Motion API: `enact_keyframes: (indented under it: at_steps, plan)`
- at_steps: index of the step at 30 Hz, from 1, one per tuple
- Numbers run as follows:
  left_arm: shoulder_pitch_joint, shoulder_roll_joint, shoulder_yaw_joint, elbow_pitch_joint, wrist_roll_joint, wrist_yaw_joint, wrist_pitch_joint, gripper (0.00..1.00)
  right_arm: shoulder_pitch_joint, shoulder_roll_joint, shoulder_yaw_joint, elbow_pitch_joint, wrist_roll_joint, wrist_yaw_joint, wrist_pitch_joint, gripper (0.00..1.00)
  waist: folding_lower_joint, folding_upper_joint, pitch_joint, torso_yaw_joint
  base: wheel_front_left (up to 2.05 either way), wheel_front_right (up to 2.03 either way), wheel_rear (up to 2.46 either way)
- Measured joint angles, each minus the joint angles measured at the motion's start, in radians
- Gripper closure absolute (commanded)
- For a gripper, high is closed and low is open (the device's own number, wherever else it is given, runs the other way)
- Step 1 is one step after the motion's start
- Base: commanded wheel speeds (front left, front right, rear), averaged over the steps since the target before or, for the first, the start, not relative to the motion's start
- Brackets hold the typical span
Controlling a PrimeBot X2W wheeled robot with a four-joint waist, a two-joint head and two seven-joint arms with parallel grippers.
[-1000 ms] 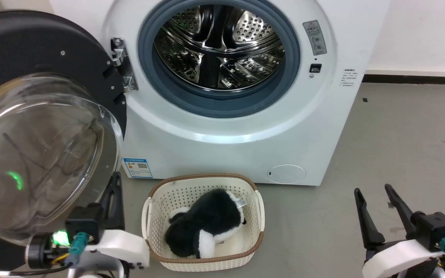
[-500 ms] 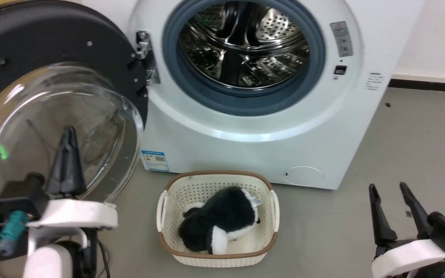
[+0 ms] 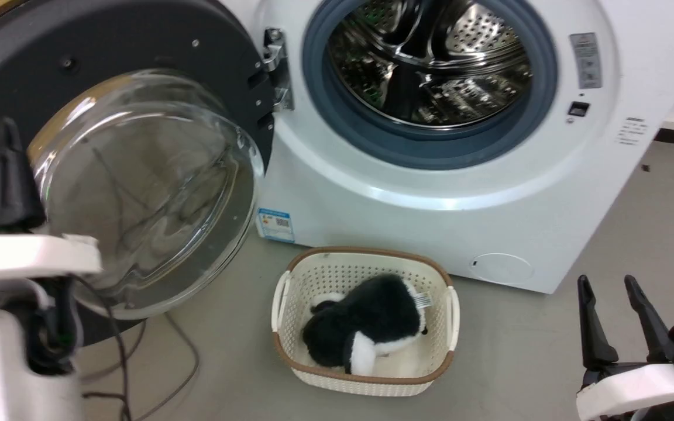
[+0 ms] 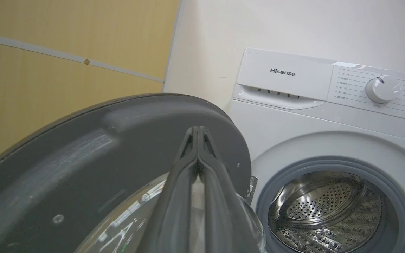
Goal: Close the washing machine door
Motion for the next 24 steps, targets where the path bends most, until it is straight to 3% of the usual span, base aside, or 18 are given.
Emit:
enact_keyframes:
  at_steps: [7,24]
  plan:
    - [-0.113,0.068,0.1,0.109,-0.171,0.001,0.068,1.0,-0.001,0.0,-0.026,0.002,0.021,0.0,-0.018,0.0,0.0,0.0,0.035,0.054,0.0,0.0,0.0]
    - [-0.235,0.206,0.271,0.374,-0.432,0.023,0.221,1.0,-0.026,0.0,-0.056,0.001,0.04,0.0,-0.054,0.0,0.0,0.0,0.121,0.1,0.0,0.0,0.0]
